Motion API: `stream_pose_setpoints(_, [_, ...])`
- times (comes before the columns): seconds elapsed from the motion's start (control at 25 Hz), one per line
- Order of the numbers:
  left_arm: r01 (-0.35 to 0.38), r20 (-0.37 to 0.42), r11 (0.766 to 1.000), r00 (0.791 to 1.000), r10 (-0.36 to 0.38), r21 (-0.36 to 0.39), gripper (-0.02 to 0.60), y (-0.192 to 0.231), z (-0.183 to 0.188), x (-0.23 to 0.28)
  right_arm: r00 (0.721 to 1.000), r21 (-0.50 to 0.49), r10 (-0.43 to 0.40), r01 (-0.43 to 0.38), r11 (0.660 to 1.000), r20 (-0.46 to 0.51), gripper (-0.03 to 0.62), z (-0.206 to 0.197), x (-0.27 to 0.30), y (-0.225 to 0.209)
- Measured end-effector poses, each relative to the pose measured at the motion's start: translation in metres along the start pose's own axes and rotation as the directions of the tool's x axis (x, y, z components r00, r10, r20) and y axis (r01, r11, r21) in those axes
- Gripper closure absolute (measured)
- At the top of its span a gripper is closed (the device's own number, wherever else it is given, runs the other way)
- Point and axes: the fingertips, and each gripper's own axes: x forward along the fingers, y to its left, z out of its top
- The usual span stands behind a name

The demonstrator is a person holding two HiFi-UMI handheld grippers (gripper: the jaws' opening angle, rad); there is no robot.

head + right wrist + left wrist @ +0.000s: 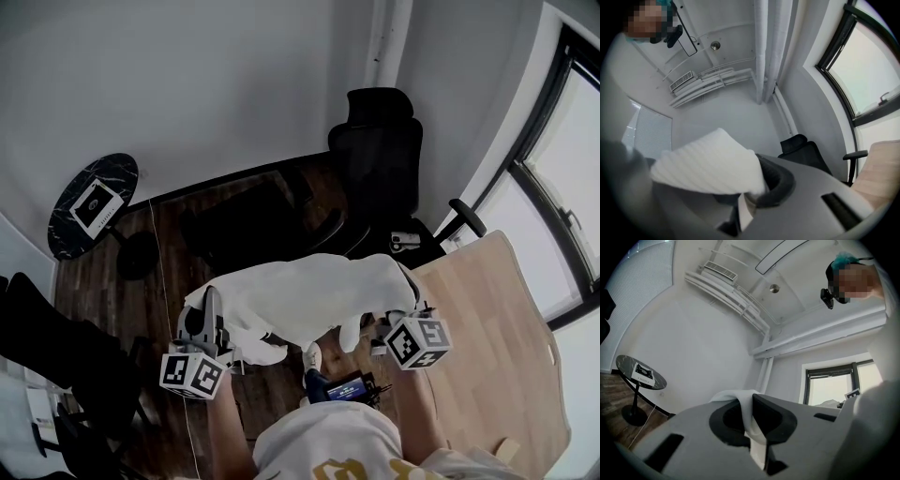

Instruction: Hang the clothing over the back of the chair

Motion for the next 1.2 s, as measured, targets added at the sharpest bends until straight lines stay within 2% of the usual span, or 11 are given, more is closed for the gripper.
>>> stream_pose_setpoints(0.76, [-0.032,0.053,0.999,0.998,0.032,-0.014,0.551,0.028,0.029,0.025,1.0,-0.021,0.029,-0.029,0.999,0.004,0.574,0.012,0.047,0.007])
stream_pose_setpoints(1.04, [-0.008,0.084,1.0,0.996,0.008,0.006,0.551,0.033,0.047,0.053,0.999,0.016,0.039,-0.04,0.999,0.011,0.574,0.034,0.078,-0.001])
stream_pose_setpoints(1.2, [0.004,0.107,1.0,0.994,-0.006,0.012,0.551,0.035,0.064,0.072,0.997,0.014,0.076,-0.077,0.997,0.031,0.576,0.053,0.102,0.006])
